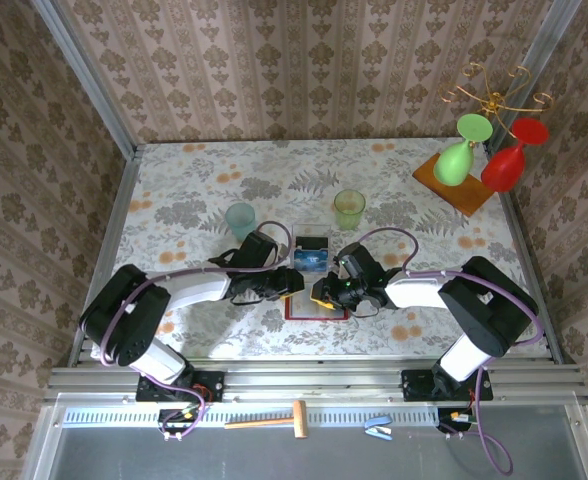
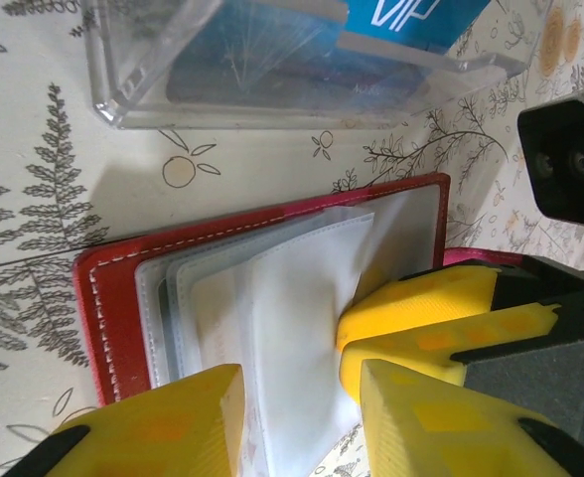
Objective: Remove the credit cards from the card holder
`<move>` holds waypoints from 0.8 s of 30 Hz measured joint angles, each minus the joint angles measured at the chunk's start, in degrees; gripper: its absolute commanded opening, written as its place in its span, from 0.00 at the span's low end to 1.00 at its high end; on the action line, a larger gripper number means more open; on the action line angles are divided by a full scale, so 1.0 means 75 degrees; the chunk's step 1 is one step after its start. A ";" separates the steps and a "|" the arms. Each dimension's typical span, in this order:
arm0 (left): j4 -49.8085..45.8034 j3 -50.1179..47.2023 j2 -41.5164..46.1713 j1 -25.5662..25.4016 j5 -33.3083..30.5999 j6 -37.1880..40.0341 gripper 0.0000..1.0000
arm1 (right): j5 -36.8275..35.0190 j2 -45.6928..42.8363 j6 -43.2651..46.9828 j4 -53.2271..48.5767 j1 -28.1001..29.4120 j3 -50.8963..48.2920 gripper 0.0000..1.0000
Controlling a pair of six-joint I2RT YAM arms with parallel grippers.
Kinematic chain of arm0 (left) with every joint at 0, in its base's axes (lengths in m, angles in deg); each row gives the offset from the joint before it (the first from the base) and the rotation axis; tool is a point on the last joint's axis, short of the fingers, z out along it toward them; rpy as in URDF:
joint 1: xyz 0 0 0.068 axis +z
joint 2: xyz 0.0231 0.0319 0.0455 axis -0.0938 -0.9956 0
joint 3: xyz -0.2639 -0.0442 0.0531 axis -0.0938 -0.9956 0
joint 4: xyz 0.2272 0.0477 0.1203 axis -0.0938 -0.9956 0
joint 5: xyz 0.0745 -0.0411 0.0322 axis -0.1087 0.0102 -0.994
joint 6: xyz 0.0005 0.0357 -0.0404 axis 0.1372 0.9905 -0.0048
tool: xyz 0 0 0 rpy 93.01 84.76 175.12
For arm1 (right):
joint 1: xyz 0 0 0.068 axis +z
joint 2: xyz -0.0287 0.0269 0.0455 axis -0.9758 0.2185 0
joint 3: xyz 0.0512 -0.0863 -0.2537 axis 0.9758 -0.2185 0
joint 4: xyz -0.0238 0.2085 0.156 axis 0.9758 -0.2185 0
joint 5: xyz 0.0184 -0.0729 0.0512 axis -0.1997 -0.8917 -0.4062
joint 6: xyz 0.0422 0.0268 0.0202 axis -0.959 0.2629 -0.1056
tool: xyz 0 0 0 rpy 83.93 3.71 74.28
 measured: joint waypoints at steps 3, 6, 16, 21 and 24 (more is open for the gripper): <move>0.0181 -0.0029 -0.0087 0.0000 0.0041 -0.0102 0.37 | 0.0061 0.0000 -0.0082 0.0105 -0.0032 -0.0047 0.31; 0.0256 -0.0032 -0.0149 -0.0009 0.0058 -0.0134 0.37 | 0.0108 0.0000 -0.0090 0.0213 -0.0058 -0.0102 0.31; 0.0198 -0.0026 -0.0344 -0.0055 0.0082 -0.0157 0.34 | 0.0184 0.0000 -0.0143 0.0382 -0.0099 -0.0189 0.31; 0.0181 0.0006 -0.0428 -0.0105 0.0160 -0.0157 0.28 | 0.0198 0.0000 -0.0201 0.0452 -0.0102 -0.0216 0.30; 0.0157 0.0020 -0.0455 -0.0146 0.0230 -0.0157 0.24 | 0.0204 0.0000 -0.0251 0.0490 -0.0114 -0.0227 0.30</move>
